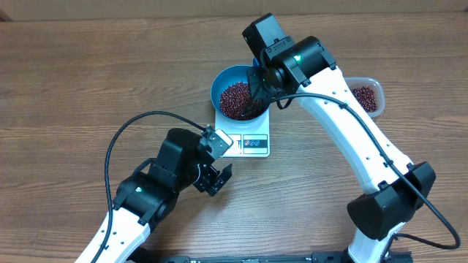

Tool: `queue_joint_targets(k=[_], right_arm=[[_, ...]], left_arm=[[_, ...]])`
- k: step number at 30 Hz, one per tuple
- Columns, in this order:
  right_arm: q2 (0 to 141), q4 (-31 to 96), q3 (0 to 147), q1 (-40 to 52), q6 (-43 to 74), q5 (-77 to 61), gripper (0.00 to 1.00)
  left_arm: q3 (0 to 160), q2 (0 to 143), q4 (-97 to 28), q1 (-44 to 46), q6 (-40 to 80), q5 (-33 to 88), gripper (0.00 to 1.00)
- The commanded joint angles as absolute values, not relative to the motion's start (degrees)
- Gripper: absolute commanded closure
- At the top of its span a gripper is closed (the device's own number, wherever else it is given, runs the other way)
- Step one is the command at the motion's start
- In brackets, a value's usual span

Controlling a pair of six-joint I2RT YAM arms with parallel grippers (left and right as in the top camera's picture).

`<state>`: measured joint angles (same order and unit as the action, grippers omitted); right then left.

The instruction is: Scoop item into bowl and weigh 150g on scale

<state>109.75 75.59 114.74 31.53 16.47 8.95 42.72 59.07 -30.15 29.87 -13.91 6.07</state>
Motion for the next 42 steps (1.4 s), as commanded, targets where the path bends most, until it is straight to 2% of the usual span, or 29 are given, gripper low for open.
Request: queue_joint_targets(k=[1,17,23,31,42], right_arm=[[107.37,75.20,116.14,31.48,16.64,8.93,0.96],[107.37,75.24,116.14,31.48,16.69,8.05,0.96],[107.37,75.22,116.14,30.09,19.40,-0.86,0.96],[107.37,73.69,116.14,22.98,20.86,-18.90,0.96],[107.37,73.52,116.14,16.45,19.46,-28.38,0.96]], left_arm=[[42.48,59.27,-29.98,29.50,-14.15,7.09,0.00],[42.48,59.27,-30.00,29.50,-14.15,7.07,0.00],[42.48,59.27,-29.98,29.50,-14.15,7.09,0.00],[42.48,59.27,-30.00,29.50,-14.15,7.07,0.00],[42.48,59.27,-29.98,29.50,-14.15,7.09,0.00]])
